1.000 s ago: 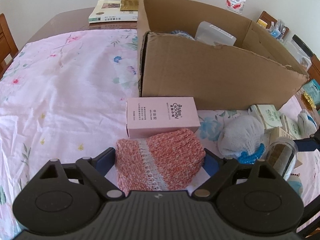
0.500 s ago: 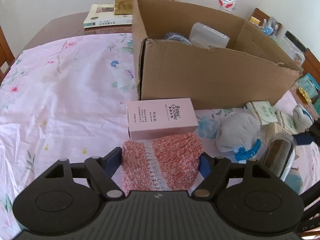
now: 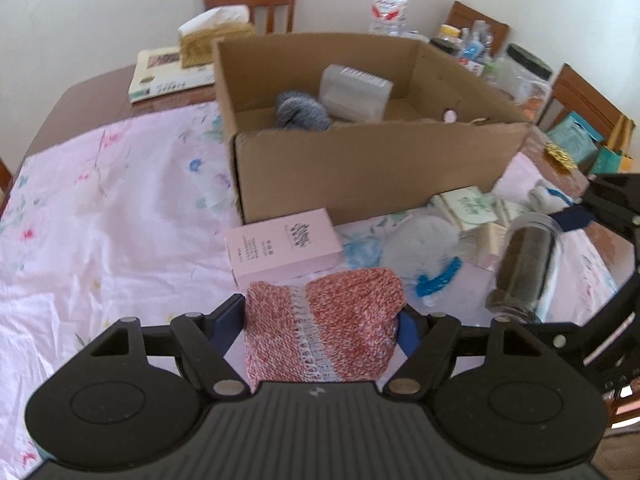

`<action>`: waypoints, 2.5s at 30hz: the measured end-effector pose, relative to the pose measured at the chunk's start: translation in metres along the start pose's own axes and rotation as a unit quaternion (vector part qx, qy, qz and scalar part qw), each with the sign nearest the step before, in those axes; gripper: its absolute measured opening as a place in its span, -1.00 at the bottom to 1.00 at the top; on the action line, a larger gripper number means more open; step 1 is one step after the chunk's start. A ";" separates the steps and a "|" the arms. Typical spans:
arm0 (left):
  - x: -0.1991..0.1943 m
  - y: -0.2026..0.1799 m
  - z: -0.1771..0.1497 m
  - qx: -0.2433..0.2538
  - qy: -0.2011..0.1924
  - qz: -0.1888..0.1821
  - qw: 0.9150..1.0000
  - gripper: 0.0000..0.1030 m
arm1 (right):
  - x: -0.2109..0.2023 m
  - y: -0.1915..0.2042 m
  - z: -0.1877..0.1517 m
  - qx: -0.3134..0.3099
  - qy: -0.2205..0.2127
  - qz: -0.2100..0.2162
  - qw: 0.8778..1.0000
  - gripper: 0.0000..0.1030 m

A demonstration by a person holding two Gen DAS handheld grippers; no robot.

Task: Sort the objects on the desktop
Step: 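Carry the sock and cookie jar into the box and open both grippers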

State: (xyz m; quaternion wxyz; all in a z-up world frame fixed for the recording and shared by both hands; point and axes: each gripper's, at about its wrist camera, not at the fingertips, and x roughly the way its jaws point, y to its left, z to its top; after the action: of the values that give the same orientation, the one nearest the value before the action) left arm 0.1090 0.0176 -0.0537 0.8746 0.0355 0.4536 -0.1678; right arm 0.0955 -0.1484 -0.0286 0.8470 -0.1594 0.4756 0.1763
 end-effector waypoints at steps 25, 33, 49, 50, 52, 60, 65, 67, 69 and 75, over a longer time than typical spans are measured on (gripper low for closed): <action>-0.035 -0.006 0.085 0.074 -0.101 -0.032 0.992 0.46 | -0.040 -0.039 0.058 -0.015 -0.074 -0.034 0.997 0.84; -0.024 0.005 0.118 0.089 -0.113 -0.034 0.989 0.46 | -0.039 -0.052 0.078 -0.018 -0.084 -0.056 0.995 0.84; 0.018 0.024 0.151 0.097 -0.088 -0.040 0.991 0.47 | -0.017 -0.081 0.115 -0.003 -0.079 -0.080 0.994 0.84; 0.020 0.025 0.152 0.097 -0.087 -0.040 0.991 0.47 | -0.015 -0.083 0.117 -0.002 -0.077 -0.081 0.994 0.84; 0.024 0.027 0.155 0.097 -0.086 -0.040 0.991 0.47 | -0.010 -0.086 0.120 0.000 -0.074 -0.080 0.994 0.84; 0.042 0.033 0.162 0.099 -0.076 -0.043 0.991 0.73 | 0.010 -0.103 0.136 0.009 -0.064 -0.077 0.995 0.84; 0.047 0.033 0.160 0.105 -0.068 -0.043 0.991 0.75 | 0.024 -0.112 0.142 0.014 -0.056 -0.073 0.996 0.84; 0.048 0.033 0.158 0.106 -0.063 -0.044 0.991 0.75 | 0.028 -0.113 0.143 0.016 -0.052 -0.074 0.996 0.86; 0.049 0.034 0.157 0.106 -0.060 -0.043 0.992 0.76 | 0.031 -0.113 0.142 0.015 -0.051 -0.077 0.996 0.92; 0.049 0.033 0.153 0.107 -0.052 -0.044 0.992 0.77 | 0.031 -0.114 0.138 0.016 -0.048 -0.078 0.996 0.94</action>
State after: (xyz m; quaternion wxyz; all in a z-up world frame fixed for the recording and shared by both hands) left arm 0.2657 0.0028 -0.0065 0.8800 0.1003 0.3876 -0.2555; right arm 0.2650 -0.1846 0.0253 0.8823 -0.1740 0.4232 0.1101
